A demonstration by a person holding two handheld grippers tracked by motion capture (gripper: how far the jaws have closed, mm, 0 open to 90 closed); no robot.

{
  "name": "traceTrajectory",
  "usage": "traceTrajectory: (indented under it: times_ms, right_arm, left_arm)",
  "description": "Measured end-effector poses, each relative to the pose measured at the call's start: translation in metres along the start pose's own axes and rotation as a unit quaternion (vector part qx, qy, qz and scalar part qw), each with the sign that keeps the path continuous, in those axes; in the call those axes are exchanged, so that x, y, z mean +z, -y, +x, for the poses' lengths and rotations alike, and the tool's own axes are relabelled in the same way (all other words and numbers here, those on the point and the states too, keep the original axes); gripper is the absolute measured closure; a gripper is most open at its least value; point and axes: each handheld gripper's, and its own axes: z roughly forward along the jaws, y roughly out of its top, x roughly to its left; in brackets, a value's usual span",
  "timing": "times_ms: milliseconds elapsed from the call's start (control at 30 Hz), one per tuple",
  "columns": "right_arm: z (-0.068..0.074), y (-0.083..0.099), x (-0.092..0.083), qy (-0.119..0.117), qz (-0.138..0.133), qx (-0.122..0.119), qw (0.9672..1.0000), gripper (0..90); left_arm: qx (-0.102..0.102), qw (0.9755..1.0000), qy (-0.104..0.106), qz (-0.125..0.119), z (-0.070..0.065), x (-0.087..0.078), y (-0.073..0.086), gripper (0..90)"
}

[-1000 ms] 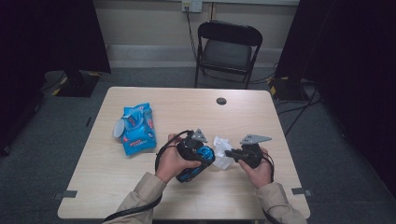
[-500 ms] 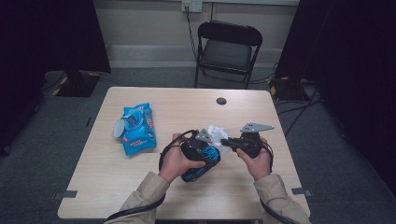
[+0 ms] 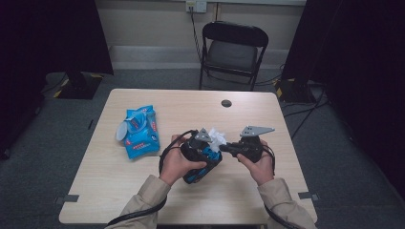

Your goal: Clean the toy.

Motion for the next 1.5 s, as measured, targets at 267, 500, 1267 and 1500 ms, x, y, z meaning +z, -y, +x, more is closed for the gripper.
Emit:
traceTrajectory:
  times_ms: [267,500,1267,1500]
  right_arm:
    - [0.006,0.005,-0.004,-0.014,-0.004,-0.007,0.9999,87.3]
    - [0.009,0.011,-0.006,-0.028,-0.004,-0.003,0.9996,87.3]
    - [-0.015,-0.004,-0.003,0.019,-0.015,0.024,0.9994,87.3]
    - [-0.005,-0.006,0.007,-0.006,-0.015,0.019,0.9997,87.3]
  left_arm:
    - [-0.015,0.9998,-0.014,-0.005,0.008,-0.004,-0.001,26.2]
    - [-0.027,0.9994,-0.017,-0.014,0.014,-0.005,-0.001,26.2]
    - [0.005,0.9997,0.019,-0.016,-0.01,-0.007,-0.006,26.2]
    - [0.002,0.9998,0.015,-0.012,-0.006,-0.005,-0.002,26.1]
